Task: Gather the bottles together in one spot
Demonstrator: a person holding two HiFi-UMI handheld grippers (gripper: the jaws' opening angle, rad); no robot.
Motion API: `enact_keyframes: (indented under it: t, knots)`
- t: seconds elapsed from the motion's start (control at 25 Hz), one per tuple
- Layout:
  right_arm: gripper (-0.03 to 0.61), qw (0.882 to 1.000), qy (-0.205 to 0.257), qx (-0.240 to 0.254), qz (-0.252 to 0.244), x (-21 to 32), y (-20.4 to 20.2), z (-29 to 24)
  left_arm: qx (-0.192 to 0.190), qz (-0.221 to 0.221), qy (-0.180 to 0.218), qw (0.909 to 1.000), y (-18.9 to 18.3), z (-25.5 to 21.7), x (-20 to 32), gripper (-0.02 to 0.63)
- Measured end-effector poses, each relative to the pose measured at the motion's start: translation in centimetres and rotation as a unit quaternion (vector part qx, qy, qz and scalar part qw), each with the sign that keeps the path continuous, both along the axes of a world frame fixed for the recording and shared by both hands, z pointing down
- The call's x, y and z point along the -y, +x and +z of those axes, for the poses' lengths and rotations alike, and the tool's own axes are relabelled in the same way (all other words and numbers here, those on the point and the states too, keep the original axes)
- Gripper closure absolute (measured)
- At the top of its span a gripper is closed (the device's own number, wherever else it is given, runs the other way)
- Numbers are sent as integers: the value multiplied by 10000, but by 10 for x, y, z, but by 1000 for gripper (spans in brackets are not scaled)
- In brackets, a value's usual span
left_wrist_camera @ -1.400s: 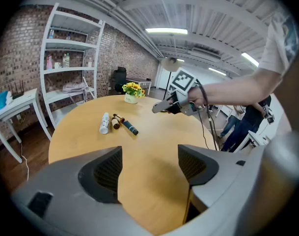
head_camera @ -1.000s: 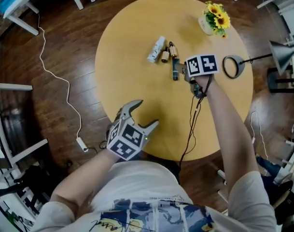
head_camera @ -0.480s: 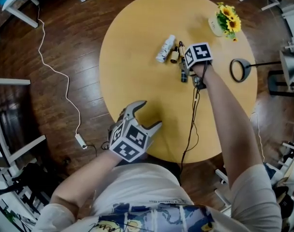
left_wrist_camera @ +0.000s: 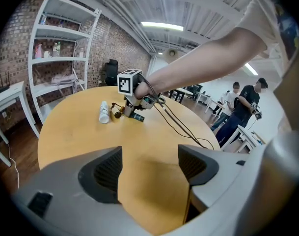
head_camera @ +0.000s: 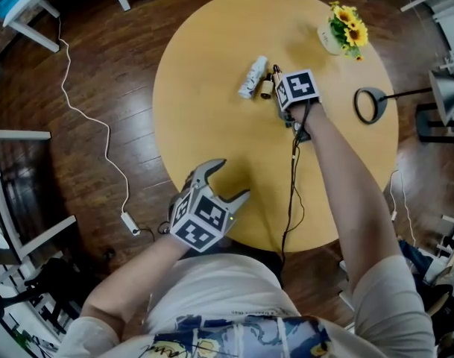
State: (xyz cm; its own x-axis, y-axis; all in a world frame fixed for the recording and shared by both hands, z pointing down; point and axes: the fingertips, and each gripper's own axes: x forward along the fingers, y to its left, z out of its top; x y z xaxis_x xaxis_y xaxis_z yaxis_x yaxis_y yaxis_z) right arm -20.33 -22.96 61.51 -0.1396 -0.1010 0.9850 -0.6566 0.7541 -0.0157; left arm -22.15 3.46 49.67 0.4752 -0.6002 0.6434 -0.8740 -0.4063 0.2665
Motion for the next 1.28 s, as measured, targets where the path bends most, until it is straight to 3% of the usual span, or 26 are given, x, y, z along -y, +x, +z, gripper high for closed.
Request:
enact_keyframes:
  t: [0.32, 0.56, 0.76, 1.08, 1.28]
  knots:
    - [425, 9941, 519, 845, 432, 10, 39, -30, -16, 60, 22, 10000, 10, 0, -7, 284]
    - [426, 9732, 1286, 1691, 876, 18, 88, -70, -10, 203, 83, 9998, 25, -7, -5, 284]
    - [426, 9414, 2172, 2246, 1275, 33, 148, -100, 7, 413, 97, 9991, 51, -7, 0, 284]
    - [426, 8625, 3390, 3307, 1782, 67, 220, -135, 46, 534, 31, 9986, 92, 0, 5, 284]
    - [426, 8387, 3666, 3478, 2031, 87, 244, -117, 80, 423, 24, 9991, 106, 10, 13, 284]
